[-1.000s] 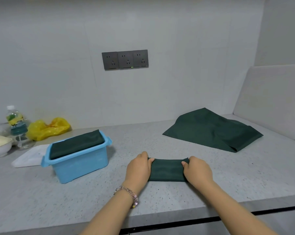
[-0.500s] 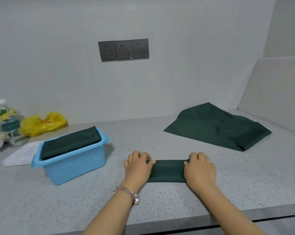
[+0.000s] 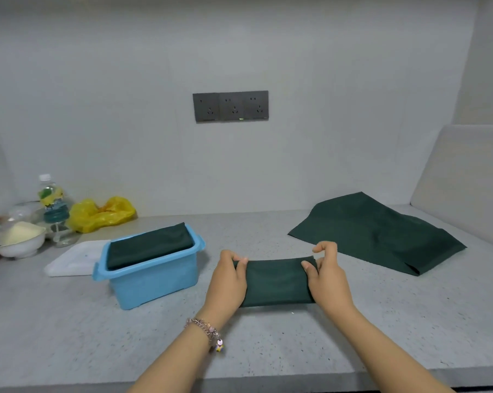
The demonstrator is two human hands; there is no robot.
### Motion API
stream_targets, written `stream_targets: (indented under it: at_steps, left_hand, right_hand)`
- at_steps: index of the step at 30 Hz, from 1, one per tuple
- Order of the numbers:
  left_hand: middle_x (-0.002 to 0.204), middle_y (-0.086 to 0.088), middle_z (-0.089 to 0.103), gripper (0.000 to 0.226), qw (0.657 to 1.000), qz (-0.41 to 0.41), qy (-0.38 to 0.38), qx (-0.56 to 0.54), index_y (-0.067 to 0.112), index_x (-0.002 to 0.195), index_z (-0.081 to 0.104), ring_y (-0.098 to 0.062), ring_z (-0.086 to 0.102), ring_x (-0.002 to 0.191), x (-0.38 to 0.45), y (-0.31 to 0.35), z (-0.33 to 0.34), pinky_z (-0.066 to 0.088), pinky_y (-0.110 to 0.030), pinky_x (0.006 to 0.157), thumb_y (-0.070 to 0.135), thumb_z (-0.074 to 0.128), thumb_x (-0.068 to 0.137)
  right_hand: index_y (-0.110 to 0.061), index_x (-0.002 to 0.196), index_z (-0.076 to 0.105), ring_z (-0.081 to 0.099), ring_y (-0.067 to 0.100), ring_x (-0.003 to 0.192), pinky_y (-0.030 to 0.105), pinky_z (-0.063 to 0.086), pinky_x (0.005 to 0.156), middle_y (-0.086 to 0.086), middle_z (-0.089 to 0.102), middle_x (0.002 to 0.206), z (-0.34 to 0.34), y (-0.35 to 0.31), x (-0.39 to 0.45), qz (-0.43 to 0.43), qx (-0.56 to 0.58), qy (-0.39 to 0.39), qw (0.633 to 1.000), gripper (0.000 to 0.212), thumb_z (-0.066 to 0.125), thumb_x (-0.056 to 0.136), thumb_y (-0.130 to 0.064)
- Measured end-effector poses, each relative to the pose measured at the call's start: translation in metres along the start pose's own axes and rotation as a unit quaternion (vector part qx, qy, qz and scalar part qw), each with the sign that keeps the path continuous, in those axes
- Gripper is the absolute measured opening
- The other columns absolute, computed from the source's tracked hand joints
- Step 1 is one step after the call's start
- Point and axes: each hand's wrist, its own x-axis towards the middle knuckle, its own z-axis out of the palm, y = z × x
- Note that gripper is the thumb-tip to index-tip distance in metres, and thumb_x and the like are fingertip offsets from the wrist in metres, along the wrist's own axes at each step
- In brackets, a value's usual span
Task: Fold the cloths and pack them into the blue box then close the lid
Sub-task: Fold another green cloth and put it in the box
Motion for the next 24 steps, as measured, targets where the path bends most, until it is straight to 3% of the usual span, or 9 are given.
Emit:
stream_targets:
  at_steps: [2,5,9,12,15,21,24]
  left_hand:
    - [0.074,0.005,0.048,0.005,1.000,-0.010,0.011,-0.026,0.023,0.096,0.036,-0.008,0.046,0.065,0.005,0.001,-0.030,0.030,-0.022,0.053,0.026,0.039,0.098]
    - [0.079,0.005,0.040,0.017,0.999,-0.025,0.017,-0.036,0.027,0.099,0.030,-0.009,0.039,0.063,0.007,-0.002,-0.073,0.031,-0.023,0.054,0.015,0.040,0.092]
    - [0.099,0.003,0.042,0.028,0.995,0.000,0.098,-0.002,0.022,0.096,0.035,0.001,0.043,0.081,0.014,-0.017,-0.134,0.029,-0.015,0.066,-0.001,0.048,0.086]
    - [0.103,-0.001,0.046,0.026,0.992,-0.012,0.112,0.052,0.028,0.085,0.048,0.016,0.039,0.087,0.022,-0.033,-0.167,0.027,-0.007,0.073,0.003,0.053,0.087]
    - [0.109,-0.001,0.044,0.016,0.991,-0.043,0.104,0.078,0.025,0.092,0.055,0.013,0.040,0.085,0.030,-0.047,-0.188,0.023,-0.002,0.076,0.010,0.059,0.087]
    - [0.117,0.004,0.034,0.026,0.984,-0.092,0.054,0.140,0.020,0.112,0.051,0.005,0.043,0.081,0.056,-0.075,-0.207,0.026,0.002,0.073,0.027,0.062,0.088]
    - [0.120,0.003,0.035,0.036,0.971,-0.129,-0.002,0.201,0.019,0.117,0.051,-0.007,0.041,0.099,0.067,-0.085,-0.209,0.029,-0.011,0.087,0.036,0.061,0.088]
  right_hand:
    - [-0.025,0.090,0.036,0.038,0.014,0.049,0.023,0.029,0.046,-0.002,0.041,0.056,0.011,-0.023,0.005,-0.040,0.019,-0.007,0.999,0.019,0.050,0.094,-0.014]
    - [-0.030,0.075,0.044,0.044,0.007,0.055,0.011,0.034,0.050,-0.009,0.049,0.062,0.031,-0.054,0.012,-0.074,0.056,-0.023,0.995,0.027,0.052,0.093,-0.010]
    - [-0.028,0.084,0.060,0.054,0.005,0.084,0.001,0.034,0.067,-0.015,0.062,0.086,0.074,-0.099,0.022,-0.113,0.092,-0.093,0.985,0.018,0.054,0.093,-0.014]
    - [-0.023,0.110,0.064,0.049,0.004,0.100,0.008,0.032,0.081,-0.010,0.058,0.109,0.105,-0.121,0.033,-0.110,0.095,-0.179,0.973,0.023,0.054,0.092,-0.015]
    - [-0.024,0.127,0.056,0.046,0.008,0.110,0.015,0.030,0.091,-0.003,0.049,0.119,0.129,-0.136,0.046,-0.121,0.074,-0.238,0.961,0.037,0.056,0.091,-0.015]
    - [-0.020,0.135,0.048,0.043,0.017,0.123,0.019,0.026,0.104,0.003,0.041,0.130,0.178,-0.154,0.069,-0.142,0.003,-0.281,0.949,0.043,0.055,0.093,-0.022]
    - [-0.025,0.135,0.047,0.042,0.017,0.122,0.028,0.021,0.105,0.000,0.041,0.133,0.196,-0.152,0.077,-0.156,-0.091,-0.289,0.940,0.043,0.053,0.093,-0.029]
